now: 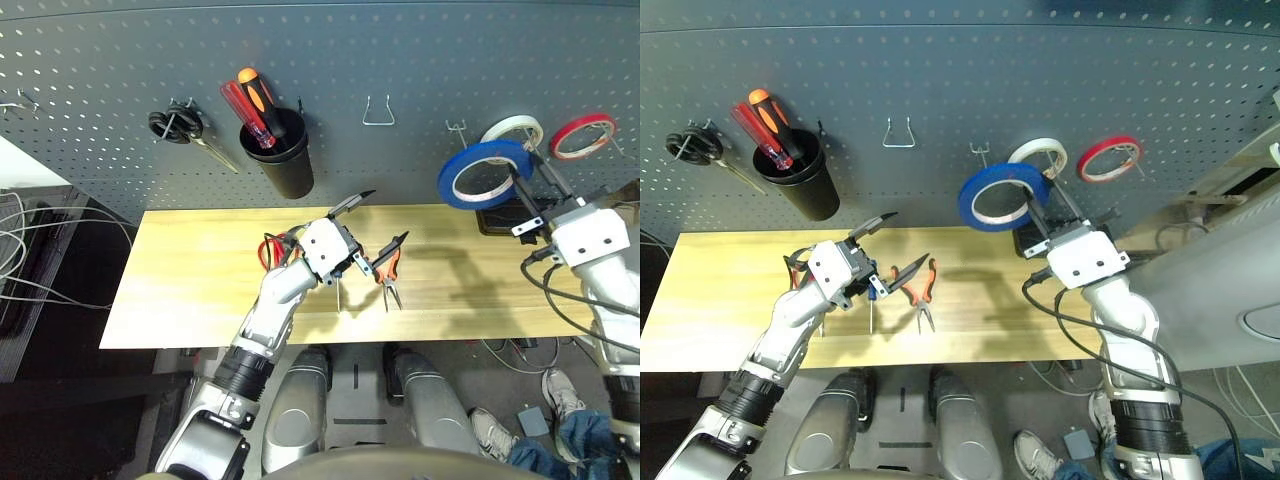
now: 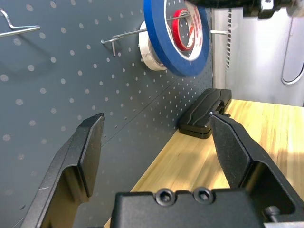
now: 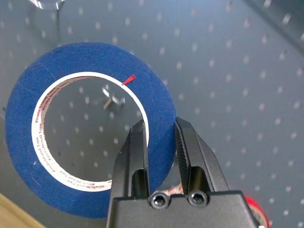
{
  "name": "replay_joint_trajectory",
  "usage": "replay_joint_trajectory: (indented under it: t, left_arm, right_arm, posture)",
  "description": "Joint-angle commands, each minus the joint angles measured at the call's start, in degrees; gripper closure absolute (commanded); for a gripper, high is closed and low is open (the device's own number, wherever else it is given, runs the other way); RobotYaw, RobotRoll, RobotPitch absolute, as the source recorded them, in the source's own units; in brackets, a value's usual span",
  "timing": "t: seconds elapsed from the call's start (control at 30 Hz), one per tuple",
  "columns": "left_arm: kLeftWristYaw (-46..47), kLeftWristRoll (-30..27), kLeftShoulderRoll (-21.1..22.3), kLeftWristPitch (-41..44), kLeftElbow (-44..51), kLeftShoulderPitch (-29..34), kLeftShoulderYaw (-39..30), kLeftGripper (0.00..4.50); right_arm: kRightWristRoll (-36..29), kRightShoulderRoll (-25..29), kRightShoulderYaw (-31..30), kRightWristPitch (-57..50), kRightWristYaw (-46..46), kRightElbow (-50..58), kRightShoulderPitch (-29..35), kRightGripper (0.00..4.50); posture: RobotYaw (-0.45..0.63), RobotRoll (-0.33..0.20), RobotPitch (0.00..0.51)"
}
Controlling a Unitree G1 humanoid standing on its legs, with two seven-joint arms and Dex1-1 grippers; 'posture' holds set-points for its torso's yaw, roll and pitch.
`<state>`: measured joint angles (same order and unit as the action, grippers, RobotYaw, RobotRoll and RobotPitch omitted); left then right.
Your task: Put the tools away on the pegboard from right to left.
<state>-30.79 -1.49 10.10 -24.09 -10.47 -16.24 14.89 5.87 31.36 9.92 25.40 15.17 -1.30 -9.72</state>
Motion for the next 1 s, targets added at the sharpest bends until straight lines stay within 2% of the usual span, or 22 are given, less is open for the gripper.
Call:
replay_joint_trajectory:
  t: [0.03, 0.33, 0.53, 0.63, 0.8, 0.9, 1.0]
  left_arm:
    - [-0.27, 1.02, -0.08, -0.04, -0.71, 0.66, 0.82, 0.0]
    - [-0.16, 1.76, 0.21, 0.77, 0.01, 1.14, 0.76, 0.0]
    - [-0.18, 1.94, 0.41, 0.87, -0.26, 0.94, 0.68, 0.0]
    - [-0.13, 2.08, 0.38, 0.81, -0.51, 0.84, 0.73, 0.0]
    - [-0.03, 2.31, 0.46, 0.25, -1.02, 1.02, 0.68, 0.0]
    - [-0.11, 2.48, 0.56, -0.4, -1.21, 1.37, 0.78, 0.0]
    - [-0.42, 2.7, 0.69, -0.64, -1.2, 1.61, 1.06, 0.0]
  right_arm:
    - [1.73, -0.73, -0.45, 0.24, -2.11, -4.91, -2.07, 3.8]
    - [3.71, -4.19, -3.93, 1.93, -5.15, -16.19, -12.48, 3.8]
    - [2.8, -5.32, -5.89, 1.92, -3.98, -20.61, -15.63, 3.8]
    - [1.61, -5.83, -5.97, 1.85, -2.99, -20.17, -14.09, 2.85]
    - [-0.05, -5.97, -5.72, 2.0, -1.94, -15.9, -8.0, 1.21]
    - [-1.14, -6.24, -6.02, 2.54, -0.79, -11.02, -0.35, 0.1]
    - [-2.97, -7.11, -5.65, -0.81, -0.16, -8.38, 5.57, 0.04]
  posture:
    - [0.08, 0.0, 0.245]
    - [0.1, 0.0, 0.249]
    - [0.1, 0.0, 0.246]
    - [0.1, 0.0, 0.243]
    - [0.1, 0.0, 0.243]
    - [0.1, 0.0, 0.247]
    - [0.09, 0.0, 0.25]
